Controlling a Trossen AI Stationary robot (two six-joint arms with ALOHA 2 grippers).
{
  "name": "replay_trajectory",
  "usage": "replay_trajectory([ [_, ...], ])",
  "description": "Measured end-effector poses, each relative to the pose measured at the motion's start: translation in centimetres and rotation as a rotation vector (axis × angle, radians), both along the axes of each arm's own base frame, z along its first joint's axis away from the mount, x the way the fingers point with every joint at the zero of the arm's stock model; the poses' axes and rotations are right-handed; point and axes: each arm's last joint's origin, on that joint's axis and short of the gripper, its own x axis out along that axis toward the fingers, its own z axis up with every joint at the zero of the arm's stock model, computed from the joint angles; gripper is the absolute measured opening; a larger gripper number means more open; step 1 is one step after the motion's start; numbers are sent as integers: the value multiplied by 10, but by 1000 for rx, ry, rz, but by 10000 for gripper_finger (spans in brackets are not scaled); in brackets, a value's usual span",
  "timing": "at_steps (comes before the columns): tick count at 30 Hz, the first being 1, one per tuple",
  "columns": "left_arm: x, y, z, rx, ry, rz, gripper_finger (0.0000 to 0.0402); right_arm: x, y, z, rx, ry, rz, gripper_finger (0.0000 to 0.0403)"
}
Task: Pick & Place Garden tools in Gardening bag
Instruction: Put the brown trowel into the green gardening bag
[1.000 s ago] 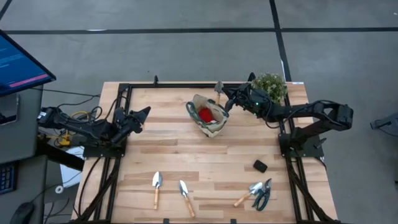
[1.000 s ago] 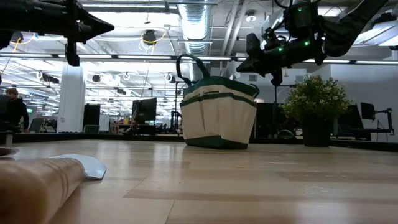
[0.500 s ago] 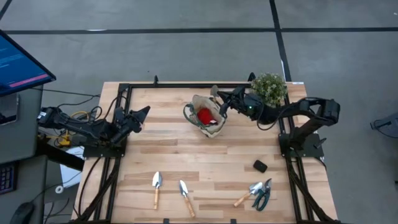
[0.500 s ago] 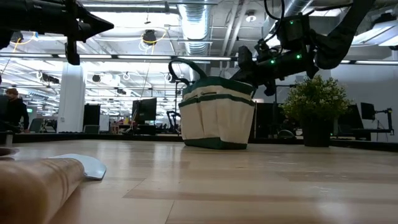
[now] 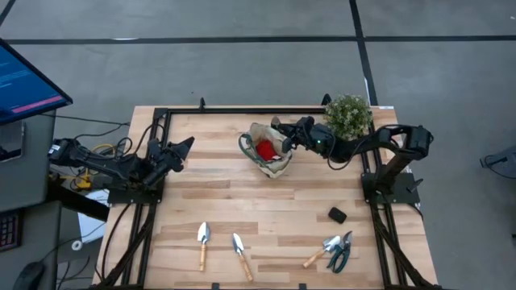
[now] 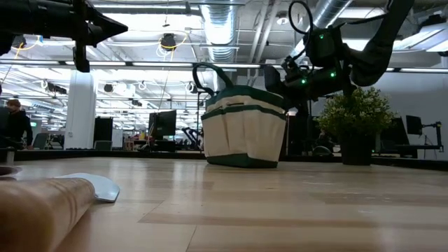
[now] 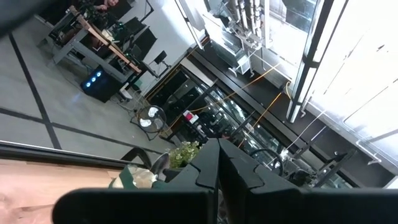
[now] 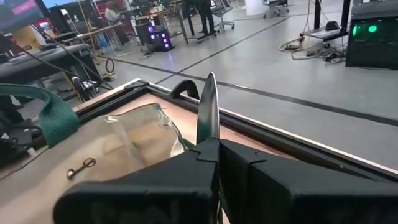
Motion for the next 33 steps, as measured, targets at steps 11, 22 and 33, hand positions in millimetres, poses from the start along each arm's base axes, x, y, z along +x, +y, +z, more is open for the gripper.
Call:
replay_trajectory([
  [11,0,0,0,2,-10,-15,7,-9,-6,8,8,49,-10,49],
  [22,0,-1,1,10,-15,-28,7,-21,-6,33,-19,25,25,179],
  [33,1,-3,2,90,-19,-110,7,-69,17,98,-4,94,74,206],
])
